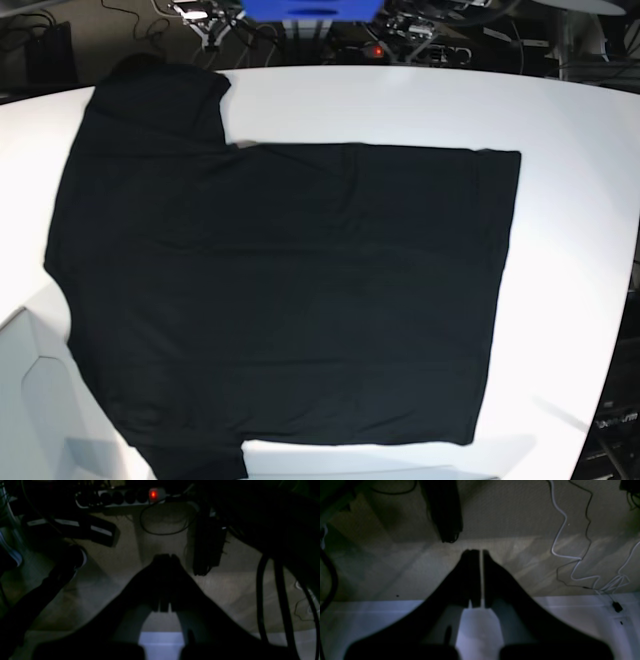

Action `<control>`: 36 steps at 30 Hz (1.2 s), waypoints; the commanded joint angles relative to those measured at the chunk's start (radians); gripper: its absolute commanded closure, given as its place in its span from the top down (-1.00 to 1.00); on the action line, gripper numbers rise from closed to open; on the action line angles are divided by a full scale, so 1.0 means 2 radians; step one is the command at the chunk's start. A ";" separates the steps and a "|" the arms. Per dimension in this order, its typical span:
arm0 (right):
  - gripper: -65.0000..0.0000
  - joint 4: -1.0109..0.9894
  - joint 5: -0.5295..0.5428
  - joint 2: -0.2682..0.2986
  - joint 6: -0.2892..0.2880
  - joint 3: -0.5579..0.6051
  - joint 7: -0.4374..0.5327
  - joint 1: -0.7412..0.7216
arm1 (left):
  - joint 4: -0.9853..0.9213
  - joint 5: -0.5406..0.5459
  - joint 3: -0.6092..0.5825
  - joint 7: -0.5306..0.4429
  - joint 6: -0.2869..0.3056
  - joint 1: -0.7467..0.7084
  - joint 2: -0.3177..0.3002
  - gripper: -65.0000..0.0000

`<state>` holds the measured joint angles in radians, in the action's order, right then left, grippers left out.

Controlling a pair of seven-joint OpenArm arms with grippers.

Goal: Fold the T-shirt properly

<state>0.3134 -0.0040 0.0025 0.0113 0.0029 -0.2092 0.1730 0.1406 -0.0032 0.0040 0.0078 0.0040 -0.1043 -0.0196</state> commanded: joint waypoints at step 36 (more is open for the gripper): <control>-1.00 0.545 -0.001 0.017 -0.008 0.002 -0.043 0.362 | 0.433 0.060 0.001 0.000 -0.001 -0.333 -0.103 -1.00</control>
<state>1.3933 -0.0101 0.0341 0.0013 0.0074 -0.3481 0.8806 0.9962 0.1307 0.0036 0.0509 0.0040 -0.7506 -0.2104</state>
